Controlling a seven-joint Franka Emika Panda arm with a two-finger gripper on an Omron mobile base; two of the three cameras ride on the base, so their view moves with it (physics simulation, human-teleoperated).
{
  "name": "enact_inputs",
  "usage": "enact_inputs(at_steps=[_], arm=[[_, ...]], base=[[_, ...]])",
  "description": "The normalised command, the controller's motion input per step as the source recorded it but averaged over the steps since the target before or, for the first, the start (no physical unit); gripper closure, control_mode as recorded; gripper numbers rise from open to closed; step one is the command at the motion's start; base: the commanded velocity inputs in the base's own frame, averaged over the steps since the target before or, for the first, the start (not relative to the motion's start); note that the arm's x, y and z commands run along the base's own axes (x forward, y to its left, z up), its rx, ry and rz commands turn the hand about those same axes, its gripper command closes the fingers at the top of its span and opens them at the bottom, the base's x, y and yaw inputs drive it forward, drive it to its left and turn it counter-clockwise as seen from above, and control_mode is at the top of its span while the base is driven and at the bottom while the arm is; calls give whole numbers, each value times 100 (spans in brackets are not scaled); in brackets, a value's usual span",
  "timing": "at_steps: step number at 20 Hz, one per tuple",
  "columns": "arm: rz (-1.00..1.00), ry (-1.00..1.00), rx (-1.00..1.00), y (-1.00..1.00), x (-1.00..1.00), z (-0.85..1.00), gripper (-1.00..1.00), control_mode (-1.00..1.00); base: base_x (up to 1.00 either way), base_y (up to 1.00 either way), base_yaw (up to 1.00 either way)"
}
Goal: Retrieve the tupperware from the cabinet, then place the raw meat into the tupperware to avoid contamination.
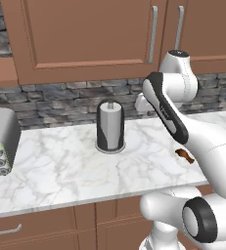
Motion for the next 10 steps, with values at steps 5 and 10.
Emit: enact_inputs(at_steps=[5, 10], arm=[[0, -2, -1, 4, -7, 1, -100, -100], [-2, -7, -4, 5, -25, 2, -100, -100]], base=[[0, 0, 0], [0, 0, 0]])
